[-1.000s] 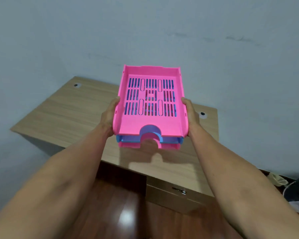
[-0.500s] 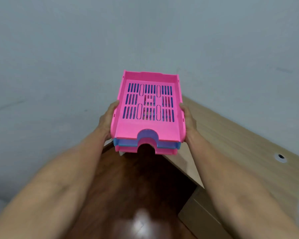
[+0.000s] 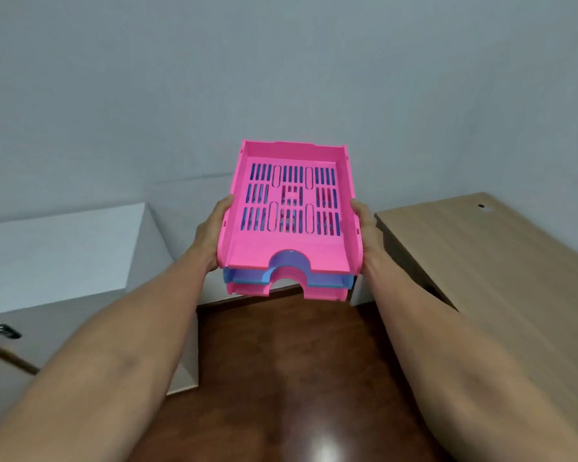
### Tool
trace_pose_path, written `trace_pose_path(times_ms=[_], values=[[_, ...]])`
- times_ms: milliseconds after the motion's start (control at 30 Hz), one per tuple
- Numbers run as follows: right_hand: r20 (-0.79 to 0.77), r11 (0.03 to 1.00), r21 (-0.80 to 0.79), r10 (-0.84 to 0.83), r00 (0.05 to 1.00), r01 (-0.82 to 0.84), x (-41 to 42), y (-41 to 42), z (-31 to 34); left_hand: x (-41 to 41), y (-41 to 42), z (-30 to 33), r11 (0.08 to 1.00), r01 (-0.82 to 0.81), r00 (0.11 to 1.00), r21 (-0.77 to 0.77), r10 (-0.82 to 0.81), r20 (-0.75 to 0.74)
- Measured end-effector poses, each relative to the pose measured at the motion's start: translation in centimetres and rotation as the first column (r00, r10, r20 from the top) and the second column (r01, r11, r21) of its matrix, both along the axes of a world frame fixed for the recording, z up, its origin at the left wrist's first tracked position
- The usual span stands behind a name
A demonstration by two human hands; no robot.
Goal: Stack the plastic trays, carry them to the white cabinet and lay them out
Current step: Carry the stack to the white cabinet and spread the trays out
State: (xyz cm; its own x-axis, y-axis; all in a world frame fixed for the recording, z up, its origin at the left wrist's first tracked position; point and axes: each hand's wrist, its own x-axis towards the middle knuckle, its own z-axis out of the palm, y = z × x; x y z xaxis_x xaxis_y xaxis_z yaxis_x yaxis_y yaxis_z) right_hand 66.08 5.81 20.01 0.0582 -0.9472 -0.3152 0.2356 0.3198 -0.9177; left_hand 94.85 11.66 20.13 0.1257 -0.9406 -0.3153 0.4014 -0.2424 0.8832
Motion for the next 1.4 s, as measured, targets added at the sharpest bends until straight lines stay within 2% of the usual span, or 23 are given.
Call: trace_pose_path(times_ms=[67,167,333,533,600,700,900,1000,1100,1200,1300,1400], values=[[0.073,0.991,0.001,0.130,0.989,-0.130,4.7,1.2,0.3,3.6,2.9,0.6,0.996,-0.083,0.996,-0.032,0.084,0.041],[0.064,0.979,0.011,0.203,0.977,-0.204,12.5,1.9,0.3,10.5,7.5,0.2,0.969,-0.248,0.964,-0.015,0.248,0.099],[0.094,0.933,-0.004,0.358,0.929,-0.360,24.6,4.1,0.1,19.8,15.3,-0.3,0.899,-0.438,0.895,-0.021,0.439,0.084],[0.091,0.787,-0.011,0.615,0.783,-0.617,37.7,8.4,-0.2,27.6,25.6,-0.4,0.787,-0.615,0.784,-0.051,0.617,0.070],[0.083,0.718,-0.007,0.694,0.715,-0.696,41.9,10.3,-0.2,29.3,29.1,-0.3,0.686,-0.726,0.683,-0.039,0.727,0.070],[0.053,0.642,-0.011,0.766,0.641,-0.766,48.4,13.5,-0.3,32.0,34.6,-0.2,0.455,-0.890,0.456,0.037,0.881,0.129],[0.063,0.441,0.008,0.895,0.441,-0.897,60.8,20.1,-0.9,38.8,43.1,-1.0,0.252,-0.967,0.254,0.028,0.961,0.109],[0.057,0.390,0.014,0.919,0.390,-0.921,66.2,22.3,-1.0,42.6,45.7,-1.8,0.218,-0.976,0.219,0.025,0.975,0.046],[0.052,0.338,0.019,0.940,0.338,-0.941,72.2,24.0,-1.2,47.4,46.9,-2.1,0.230,-0.972,0.233,-0.045,0.969,-0.087],[0.053,0.299,0.024,0.952,0.300,-0.954,77.9,25.0,-1.0,51.6,47.7,-2.2,0.229,-0.973,0.229,-0.010,0.968,-0.097],[0.043,0.261,0.022,0.964,0.261,-0.965,82.9,25.3,-0.8,55.0,48.2,-1.8,0.271,-0.962,0.274,-0.039,0.952,-0.136],[0.035,0.253,0.036,0.966,0.255,-0.967,86.9,25.4,-0.7,58.5,48.1,-1.4,0.232,-0.972,0.236,-0.044,0.962,-0.138]])
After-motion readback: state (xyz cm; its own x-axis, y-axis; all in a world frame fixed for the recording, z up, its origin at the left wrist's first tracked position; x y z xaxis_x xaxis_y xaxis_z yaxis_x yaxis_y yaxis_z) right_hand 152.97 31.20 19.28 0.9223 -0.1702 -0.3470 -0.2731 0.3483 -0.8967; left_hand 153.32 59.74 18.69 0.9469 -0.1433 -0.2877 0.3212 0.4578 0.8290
